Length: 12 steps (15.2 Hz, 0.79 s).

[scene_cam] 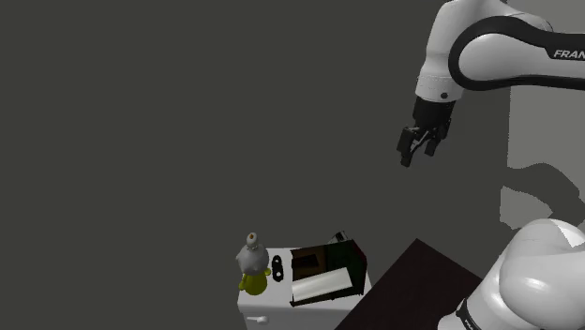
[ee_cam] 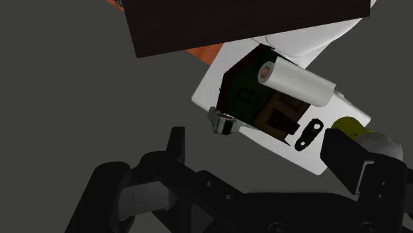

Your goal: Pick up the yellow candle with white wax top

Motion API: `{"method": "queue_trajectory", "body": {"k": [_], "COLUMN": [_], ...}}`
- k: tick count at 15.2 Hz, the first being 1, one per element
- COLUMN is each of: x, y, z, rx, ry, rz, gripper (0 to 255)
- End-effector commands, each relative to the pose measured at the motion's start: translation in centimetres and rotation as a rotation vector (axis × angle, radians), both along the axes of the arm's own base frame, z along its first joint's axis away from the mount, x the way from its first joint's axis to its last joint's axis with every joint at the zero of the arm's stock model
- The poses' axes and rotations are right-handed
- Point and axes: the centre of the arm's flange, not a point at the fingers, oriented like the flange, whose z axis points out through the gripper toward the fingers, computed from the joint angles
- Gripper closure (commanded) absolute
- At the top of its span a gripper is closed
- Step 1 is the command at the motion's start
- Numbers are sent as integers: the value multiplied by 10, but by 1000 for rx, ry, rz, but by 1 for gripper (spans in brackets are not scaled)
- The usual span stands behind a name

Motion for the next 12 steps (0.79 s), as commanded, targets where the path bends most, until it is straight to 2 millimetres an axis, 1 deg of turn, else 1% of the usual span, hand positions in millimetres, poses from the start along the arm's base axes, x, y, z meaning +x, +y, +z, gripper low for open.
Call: {"method": "queue_trajectory", "body": {"k": [1, 12], "x": [0, 72], "y": [0, 84], "z": [0, -86], "rx": [0, 61], "ry": [0, 22], "rz": [0, -120], "gripper": [0, 0]}}
